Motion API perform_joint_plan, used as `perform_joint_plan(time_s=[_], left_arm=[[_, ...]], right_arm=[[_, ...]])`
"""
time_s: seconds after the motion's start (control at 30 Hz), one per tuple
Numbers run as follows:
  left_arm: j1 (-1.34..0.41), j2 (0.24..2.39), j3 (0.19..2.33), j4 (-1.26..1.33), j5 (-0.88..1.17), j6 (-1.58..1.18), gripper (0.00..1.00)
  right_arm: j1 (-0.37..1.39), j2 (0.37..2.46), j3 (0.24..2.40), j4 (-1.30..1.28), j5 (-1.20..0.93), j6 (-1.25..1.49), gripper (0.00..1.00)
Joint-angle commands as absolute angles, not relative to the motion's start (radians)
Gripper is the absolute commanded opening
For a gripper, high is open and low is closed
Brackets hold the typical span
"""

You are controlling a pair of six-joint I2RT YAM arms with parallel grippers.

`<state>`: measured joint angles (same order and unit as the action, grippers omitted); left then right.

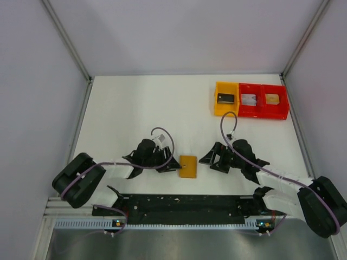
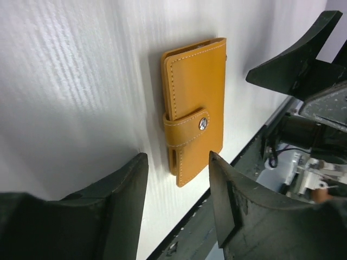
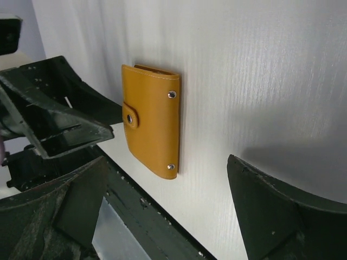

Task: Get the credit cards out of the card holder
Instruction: Move the card holder to the center of the board, then open the card holder at the center of the board.

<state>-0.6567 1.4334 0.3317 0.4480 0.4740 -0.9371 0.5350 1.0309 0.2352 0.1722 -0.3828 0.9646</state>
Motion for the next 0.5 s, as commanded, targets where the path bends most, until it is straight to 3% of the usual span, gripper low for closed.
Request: perform_joint_plan(time_s=[0.0,0.17,0.33,0.47], left_arm=[[-0.669,1.297,0.371,0.238,0.324,-0.847,0.56],[-0.687,1.247,0.465,0.085,0.241,-0.767,0.57],[-0.707,1.337,0.505,0.101,0.249,-0.767,0.43],[-0.741,1.394,0.515,0.126,0.242,-0.781,0.39]], right_arm=[[0.568,1.12,0.242,0.302,-0.356,0.966,0.88],[0.598,1.236,0.258,0.388,-0.362,0.988,0.87],[0.617,1.321,0.278,0.403,-0.359,0.989,0.83],[0.626,1.341,0.281,0.359,-0.334,0.982,0.81]])
